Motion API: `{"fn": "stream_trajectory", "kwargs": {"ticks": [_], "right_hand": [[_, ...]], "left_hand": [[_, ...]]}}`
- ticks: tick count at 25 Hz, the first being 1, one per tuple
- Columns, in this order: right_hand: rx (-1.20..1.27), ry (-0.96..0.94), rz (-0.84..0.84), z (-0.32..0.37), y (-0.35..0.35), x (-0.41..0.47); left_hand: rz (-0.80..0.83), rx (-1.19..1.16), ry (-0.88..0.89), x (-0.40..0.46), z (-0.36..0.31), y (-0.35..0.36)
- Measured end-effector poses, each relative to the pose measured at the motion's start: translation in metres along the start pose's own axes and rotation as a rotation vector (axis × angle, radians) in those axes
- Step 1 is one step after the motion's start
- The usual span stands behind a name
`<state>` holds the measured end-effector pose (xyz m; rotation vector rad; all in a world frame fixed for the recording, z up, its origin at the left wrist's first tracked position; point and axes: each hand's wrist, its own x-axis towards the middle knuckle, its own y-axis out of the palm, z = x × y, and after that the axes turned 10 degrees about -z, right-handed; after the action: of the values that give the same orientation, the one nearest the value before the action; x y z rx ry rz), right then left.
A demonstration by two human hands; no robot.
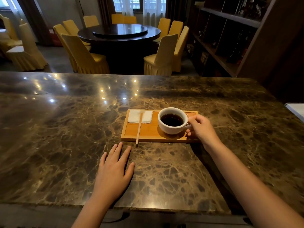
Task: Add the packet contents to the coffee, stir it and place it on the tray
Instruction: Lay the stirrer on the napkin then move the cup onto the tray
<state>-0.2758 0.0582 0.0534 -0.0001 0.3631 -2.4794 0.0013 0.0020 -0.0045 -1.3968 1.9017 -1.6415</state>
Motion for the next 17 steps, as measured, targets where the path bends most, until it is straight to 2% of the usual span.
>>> {"fn": "stream_trajectory", "kwargs": {"ticks": [5, 17], "right_hand": [[-0.019, -0.016, -0.126, 0.001, 0.012, 0.002], [-0.018, -0.029, -0.154, 0.005, 0.021, 0.008]], "left_hand": [[0.011, -0.002, -0.008, 0.000, 0.000, 0.000], [0.031, 0.010, -0.003, 0.001, -0.001, -0.004]]}}
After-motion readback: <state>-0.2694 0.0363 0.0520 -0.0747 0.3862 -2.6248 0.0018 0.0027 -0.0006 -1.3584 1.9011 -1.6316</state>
